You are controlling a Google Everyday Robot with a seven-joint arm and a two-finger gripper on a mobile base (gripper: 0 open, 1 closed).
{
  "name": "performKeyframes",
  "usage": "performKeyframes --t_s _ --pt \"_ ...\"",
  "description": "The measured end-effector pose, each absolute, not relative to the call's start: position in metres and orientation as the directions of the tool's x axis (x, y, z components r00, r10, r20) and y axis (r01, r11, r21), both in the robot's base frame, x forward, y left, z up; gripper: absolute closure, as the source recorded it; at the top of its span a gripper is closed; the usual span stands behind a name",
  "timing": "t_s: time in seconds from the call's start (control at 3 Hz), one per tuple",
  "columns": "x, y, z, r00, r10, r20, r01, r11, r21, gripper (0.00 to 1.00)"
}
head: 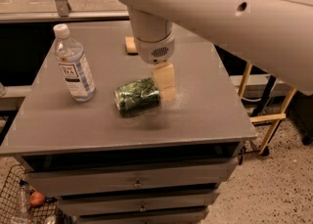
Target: Knock green can over
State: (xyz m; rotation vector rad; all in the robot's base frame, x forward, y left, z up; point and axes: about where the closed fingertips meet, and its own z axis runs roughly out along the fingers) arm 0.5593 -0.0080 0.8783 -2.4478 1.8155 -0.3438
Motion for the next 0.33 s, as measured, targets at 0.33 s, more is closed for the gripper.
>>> performKeyframes --t_s 0.33 --pt "0.5606 -0.0326 0.8855 0.224 -0.974 0.042 -0.955 -0.228 -0.191 0.0"
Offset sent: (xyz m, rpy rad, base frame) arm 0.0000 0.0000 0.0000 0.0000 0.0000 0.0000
